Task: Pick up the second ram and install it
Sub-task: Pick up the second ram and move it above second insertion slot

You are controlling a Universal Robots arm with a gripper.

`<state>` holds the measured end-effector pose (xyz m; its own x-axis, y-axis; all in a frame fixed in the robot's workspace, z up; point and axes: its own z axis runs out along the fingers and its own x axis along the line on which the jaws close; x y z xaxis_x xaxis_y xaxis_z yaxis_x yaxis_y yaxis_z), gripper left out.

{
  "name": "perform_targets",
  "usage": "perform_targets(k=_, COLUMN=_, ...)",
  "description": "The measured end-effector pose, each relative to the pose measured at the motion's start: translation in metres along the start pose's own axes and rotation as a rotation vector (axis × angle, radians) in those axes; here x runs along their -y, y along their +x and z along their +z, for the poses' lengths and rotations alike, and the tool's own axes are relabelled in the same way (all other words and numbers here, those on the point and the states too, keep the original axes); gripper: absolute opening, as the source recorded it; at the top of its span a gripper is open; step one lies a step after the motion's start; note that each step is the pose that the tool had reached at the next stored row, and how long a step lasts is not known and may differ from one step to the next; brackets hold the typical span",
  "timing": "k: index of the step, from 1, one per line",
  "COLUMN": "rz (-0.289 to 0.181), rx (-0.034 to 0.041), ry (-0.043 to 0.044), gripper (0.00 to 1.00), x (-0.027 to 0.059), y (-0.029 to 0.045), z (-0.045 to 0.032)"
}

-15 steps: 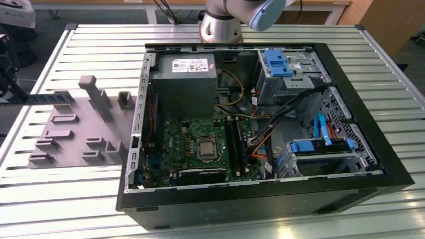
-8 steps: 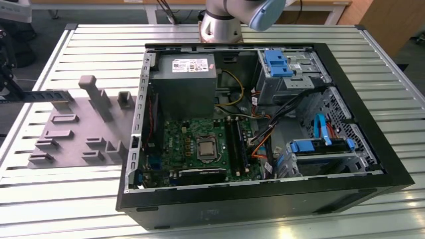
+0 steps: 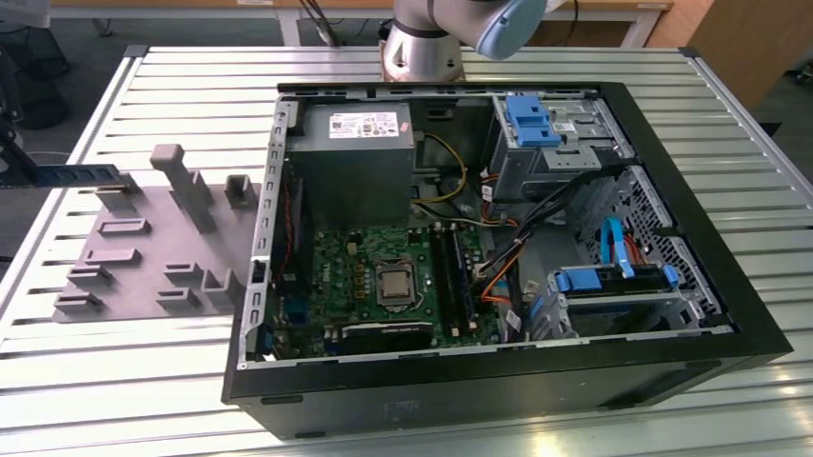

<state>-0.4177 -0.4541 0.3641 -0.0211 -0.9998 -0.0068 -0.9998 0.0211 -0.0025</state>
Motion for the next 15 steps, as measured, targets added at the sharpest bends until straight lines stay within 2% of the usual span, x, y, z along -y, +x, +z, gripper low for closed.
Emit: perform_targets(k=15, rz=0.000, rx=0.0000, ry=0.0000, gripper=0.14, x=0.0001, y=-0.0002, z=-0.0237)
